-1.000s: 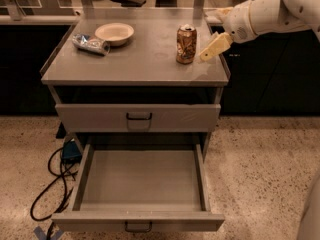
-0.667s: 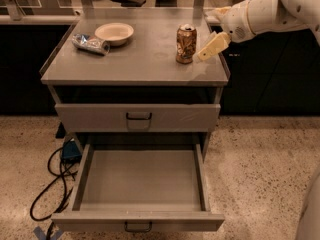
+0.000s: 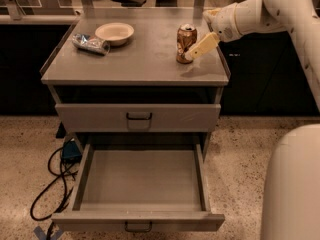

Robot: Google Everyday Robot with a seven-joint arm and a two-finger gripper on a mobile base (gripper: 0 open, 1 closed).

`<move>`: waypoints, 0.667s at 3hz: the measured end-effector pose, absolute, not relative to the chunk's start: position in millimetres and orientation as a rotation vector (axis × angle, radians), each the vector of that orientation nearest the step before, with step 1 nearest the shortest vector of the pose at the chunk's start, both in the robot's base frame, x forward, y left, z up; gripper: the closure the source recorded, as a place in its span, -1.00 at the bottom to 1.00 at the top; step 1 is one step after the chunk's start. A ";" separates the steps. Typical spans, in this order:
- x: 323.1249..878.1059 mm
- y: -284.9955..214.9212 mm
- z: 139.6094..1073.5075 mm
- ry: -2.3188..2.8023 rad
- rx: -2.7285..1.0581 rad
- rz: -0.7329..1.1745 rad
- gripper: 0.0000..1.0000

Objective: Place orange can into middle drawer

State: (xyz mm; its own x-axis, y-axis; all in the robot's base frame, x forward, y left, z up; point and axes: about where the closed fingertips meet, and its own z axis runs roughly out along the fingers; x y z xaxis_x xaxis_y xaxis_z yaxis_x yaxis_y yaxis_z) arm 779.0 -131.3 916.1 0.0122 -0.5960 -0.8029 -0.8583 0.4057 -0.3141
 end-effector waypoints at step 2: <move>835.6 -120.5 891.1 1.729 -1.229 0.266 -1.00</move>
Offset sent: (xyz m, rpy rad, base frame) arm 0.0889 0.0056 -0.0282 -0.0479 -0.0213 -0.1385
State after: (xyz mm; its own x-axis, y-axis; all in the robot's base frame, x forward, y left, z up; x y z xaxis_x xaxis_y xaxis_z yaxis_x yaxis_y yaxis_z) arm 835.6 -120.5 891.1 -0.0295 -0.6101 -0.7918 -0.8196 0.4682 -0.3302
